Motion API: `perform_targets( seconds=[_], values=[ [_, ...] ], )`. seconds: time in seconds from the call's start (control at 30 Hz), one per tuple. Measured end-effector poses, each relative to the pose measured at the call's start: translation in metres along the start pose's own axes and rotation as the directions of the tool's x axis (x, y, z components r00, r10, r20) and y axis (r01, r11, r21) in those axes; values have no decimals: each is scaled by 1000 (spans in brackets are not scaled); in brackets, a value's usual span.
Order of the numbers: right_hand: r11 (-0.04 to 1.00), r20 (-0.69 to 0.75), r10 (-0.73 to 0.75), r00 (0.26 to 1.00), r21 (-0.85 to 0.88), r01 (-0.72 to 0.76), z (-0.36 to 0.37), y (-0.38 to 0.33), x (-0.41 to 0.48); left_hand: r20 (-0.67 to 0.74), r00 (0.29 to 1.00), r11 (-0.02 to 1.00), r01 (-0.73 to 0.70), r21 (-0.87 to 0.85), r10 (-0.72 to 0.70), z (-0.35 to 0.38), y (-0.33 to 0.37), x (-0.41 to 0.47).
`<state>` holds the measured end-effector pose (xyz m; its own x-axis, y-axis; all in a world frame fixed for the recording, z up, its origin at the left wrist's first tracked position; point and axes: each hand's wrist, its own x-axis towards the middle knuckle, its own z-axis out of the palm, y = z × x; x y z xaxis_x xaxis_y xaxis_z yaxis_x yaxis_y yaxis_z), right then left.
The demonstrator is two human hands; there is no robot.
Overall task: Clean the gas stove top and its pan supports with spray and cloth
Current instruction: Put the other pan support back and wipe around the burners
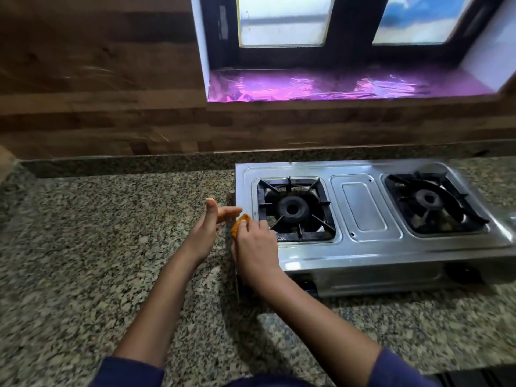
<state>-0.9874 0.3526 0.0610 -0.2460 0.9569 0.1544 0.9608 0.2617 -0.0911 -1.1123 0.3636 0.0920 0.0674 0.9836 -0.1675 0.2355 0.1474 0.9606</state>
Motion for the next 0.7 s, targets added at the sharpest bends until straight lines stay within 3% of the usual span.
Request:
perform_targets(
  seconds=[0.17,0.27,0.4,0.5,0.7],
  values=[
    [949,-15,-230,973,217,227,-1,42,-14,-35,999,1000,-6,28,7,10,5,4],
    [910,-13,-278,961,316,267,-7,79,-35,-69,996,998,-51,46,54,30,7,8],
    [919,-86,-174,981,345,193,-13,132,-58,-36,993,972,-102,212,112,72,10,17],
    [936,-114,-55,992,339,91,-14,178,-65,80,986,949,-163,270,147,111,16,18],
    [977,-164,89,982,205,-55,-12,226,-68,256,951,831,-282,480,174,172,18,28]
  ],
)
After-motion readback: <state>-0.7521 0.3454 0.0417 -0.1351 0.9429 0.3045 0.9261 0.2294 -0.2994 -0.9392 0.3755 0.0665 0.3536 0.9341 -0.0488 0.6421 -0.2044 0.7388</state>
